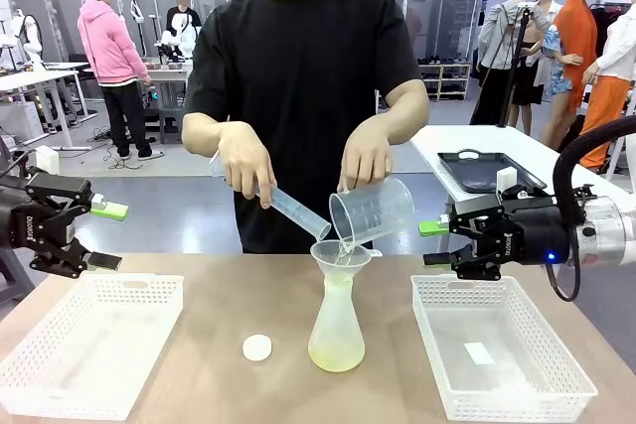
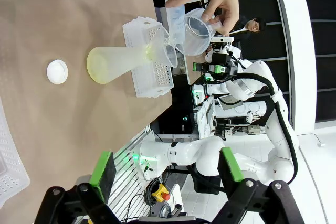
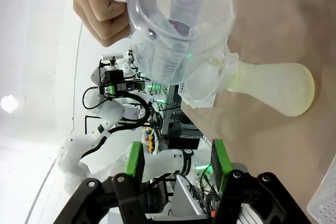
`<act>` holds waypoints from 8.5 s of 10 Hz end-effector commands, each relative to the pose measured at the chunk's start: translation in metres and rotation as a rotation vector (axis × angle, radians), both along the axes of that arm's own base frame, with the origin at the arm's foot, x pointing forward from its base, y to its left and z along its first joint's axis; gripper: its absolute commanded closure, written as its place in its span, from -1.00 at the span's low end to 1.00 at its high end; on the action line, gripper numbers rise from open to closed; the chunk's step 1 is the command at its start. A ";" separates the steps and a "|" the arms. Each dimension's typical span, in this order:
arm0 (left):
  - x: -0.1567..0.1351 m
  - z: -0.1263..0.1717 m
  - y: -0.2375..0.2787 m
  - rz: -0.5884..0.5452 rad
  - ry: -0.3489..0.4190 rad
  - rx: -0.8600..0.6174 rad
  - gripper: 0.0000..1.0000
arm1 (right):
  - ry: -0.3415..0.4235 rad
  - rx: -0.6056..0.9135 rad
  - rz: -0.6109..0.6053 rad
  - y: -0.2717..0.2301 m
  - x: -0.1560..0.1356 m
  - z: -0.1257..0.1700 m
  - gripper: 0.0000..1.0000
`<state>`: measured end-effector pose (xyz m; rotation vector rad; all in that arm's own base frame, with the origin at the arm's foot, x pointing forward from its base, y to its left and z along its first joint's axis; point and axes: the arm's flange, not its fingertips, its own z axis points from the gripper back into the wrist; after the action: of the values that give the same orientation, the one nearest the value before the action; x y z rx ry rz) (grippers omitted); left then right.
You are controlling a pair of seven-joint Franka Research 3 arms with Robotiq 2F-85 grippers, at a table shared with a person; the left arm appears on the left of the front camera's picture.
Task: Prepare the solutions needed for the experiment.
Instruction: Once the solution is in the Big flask , pick up the Plastic Funnel and place it back into the right Organizing basket.
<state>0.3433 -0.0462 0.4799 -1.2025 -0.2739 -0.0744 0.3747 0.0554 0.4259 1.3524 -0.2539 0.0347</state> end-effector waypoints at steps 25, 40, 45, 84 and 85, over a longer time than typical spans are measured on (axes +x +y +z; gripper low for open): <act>-0.001 0.001 -0.002 -0.003 -0.019 -0.024 -1.00 | -0.121 -0.404 0.040 0.015 0.015 0.067 -0.31; -0.001 0.001 -0.002 -0.003 -0.019 -0.024 -1.00 | -0.250 -1.052 0.297 0.077 0.037 0.107 -0.31; -0.001 0.001 -0.002 -0.003 -0.019 -0.024 -1.00 | -0.375 -1.166 0.358 0.103 0.101 0.100 -0.31; -0.001 0.001 -0.002 -0.003 -0.019 -0.024 -1.00 | -0.421 -0.988 0.793 0.208 0.142 0.041 1.00; -0.001 0.001 -0.002 -0.003 -0.019 -0.024 -1.00 | -0.418 -0.986 0.796 0.209 0.141 0.041 1.00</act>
<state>0.3432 -0.0461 0.4799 -1.2020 -0.2740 -0.0744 0.5175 0.2661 0.4751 0.3569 -0.0122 0.9669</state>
